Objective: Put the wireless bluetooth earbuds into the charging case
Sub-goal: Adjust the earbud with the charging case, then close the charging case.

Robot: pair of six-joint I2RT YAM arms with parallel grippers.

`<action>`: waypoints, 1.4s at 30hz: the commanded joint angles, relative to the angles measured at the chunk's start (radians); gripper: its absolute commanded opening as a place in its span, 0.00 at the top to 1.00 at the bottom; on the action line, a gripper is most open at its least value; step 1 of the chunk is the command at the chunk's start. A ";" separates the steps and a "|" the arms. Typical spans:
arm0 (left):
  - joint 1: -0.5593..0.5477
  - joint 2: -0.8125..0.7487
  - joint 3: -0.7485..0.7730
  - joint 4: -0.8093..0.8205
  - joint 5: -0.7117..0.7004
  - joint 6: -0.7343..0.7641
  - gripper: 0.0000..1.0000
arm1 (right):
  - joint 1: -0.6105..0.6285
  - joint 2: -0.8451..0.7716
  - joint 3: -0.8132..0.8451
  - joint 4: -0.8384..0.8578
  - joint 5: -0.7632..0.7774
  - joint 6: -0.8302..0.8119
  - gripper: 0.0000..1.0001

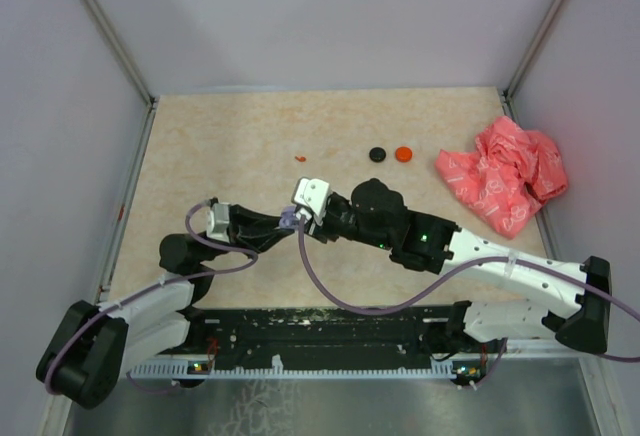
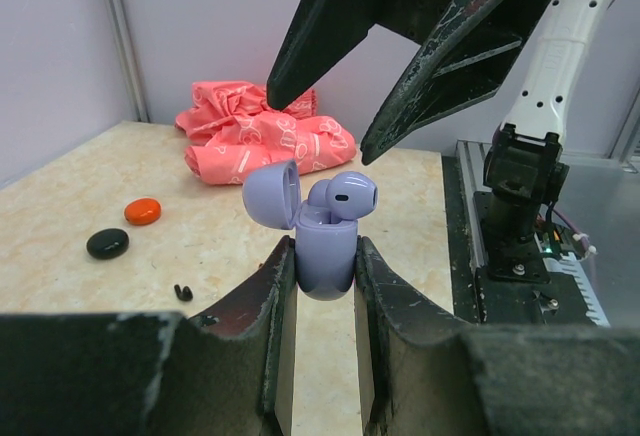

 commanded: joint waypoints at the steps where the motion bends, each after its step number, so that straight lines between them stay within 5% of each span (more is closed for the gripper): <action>1: 0.004 0.004 0.029 0.060 0.033 -0.019 1.00 | -0.003 -0.008 0.019 0.033 -0.030 -0.007 0.57; 27: 0.005 0.002 0.024 0.059 0.062 -0.005 1.00 | -0.009 0.005 0.080 -0.015 -0.014 0.050 0.52; 32: 0.004 -0.009 0.022 0.038 0.088 0.015 1.00 | -0.144 0.014 0.156 -0.135 -0.285 0.170 0.41; 42: 0.004 -0.034 0.023 0.048 0.138 0.022 1.00 | -0.304 0.117 0.169 -0.065 -0.718 0.374 0.29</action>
